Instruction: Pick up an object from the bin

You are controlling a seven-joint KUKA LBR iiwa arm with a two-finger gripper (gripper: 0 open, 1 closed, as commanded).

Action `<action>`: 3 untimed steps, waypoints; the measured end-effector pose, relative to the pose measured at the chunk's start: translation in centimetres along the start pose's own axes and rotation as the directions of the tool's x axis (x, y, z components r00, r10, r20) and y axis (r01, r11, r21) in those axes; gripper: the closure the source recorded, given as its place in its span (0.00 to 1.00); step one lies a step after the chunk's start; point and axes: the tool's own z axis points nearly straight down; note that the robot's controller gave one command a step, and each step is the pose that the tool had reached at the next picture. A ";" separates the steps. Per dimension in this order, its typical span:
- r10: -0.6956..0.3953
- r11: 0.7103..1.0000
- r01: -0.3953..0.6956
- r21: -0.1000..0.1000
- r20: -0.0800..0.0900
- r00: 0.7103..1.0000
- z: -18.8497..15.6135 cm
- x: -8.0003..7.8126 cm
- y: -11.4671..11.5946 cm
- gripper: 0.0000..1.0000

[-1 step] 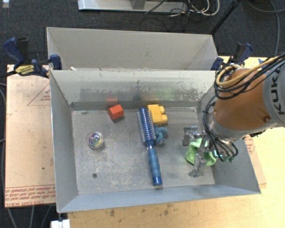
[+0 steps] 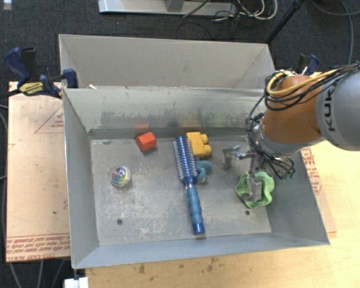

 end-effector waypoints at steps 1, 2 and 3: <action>-0.521 0.854 0.521 -0.005 0.003 0.854 0.3 6.9 -1.4 0.00; -0.525 0.851 0.525 -0.007 0.009 0.851 0.2 6.6 -1.0 1.00; -0.564 0.826 0.564 0.008 0.002 0.826 -11.6 4.7 1.1 1.00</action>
Offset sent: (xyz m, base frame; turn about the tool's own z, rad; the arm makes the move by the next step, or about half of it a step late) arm -0.0619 -0.0402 -0.0037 -0.5509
